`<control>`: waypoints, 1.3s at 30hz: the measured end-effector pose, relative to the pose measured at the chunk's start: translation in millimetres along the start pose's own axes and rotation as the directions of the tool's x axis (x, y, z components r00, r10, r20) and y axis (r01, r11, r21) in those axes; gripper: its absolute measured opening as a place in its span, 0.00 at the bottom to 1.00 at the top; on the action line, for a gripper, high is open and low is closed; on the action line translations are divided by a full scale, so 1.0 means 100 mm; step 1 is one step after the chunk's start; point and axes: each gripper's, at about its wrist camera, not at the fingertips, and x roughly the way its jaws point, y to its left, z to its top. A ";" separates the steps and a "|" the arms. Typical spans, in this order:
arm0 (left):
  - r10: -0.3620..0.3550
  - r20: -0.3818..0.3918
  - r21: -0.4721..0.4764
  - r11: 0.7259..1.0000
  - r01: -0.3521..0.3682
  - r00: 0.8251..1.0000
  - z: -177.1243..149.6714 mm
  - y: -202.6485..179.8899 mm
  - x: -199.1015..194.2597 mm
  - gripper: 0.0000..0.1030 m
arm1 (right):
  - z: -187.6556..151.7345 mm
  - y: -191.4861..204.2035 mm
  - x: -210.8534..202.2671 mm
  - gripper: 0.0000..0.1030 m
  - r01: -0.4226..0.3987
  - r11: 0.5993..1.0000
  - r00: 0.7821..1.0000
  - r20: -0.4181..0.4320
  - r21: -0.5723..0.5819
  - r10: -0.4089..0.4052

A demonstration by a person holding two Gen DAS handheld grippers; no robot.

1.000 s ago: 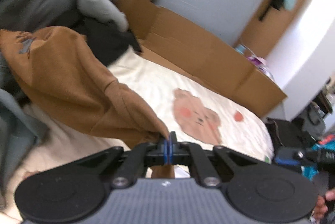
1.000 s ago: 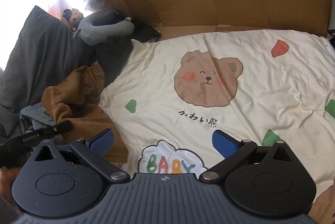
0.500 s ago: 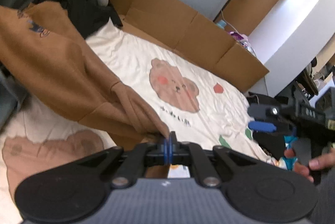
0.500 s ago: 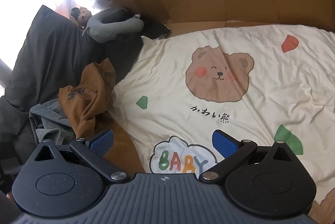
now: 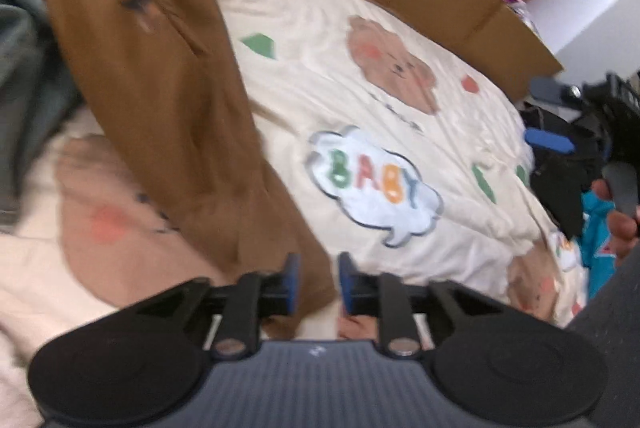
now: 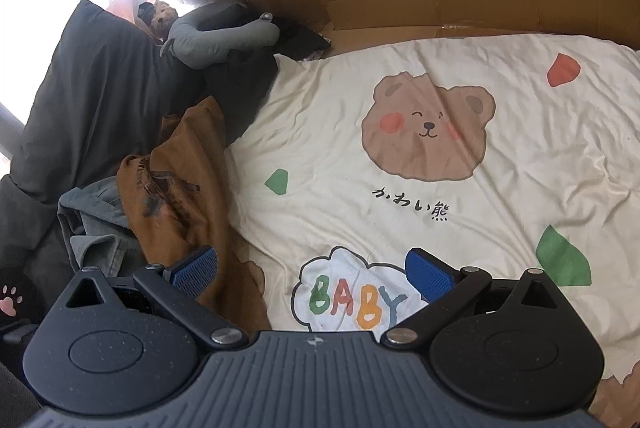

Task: Fold clothes
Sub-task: 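Pull the brown t-shirt out of the pile with the left tool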

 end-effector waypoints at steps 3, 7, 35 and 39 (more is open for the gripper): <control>0.058 0.049 0.005 0.998 -0.058 0.997 0.10 0.07 -0.10 0.58 | -0.02 -0.01 0.01 0.99 0.000 1.000 1.000 -0.003 0.006 0.000; 0.080 0.089 0.006 0.997 -0.081 0.993 0.36 0.10 -0.12 0.59 | -0.03 -0.01 0.03 0.99 0.000 1.000 1.000 -0.005 0.007 0.000; 0.353 0.194 -0.062 0.936 -0.348 0.915 2.04 0.24 0.98 0.78 | -0.03 -0.24 0.39 0.99 -0.005 0.997 1.000 -0.013 0.079 0.006; 0.380 0.165 -0.064 0.925 -0.375 0.910 2.13 0.28 1.16 0.78 | -0.02 -0.28 0.59 0.93 -0.028 0.994 0.999 -0.032 0.106 0.031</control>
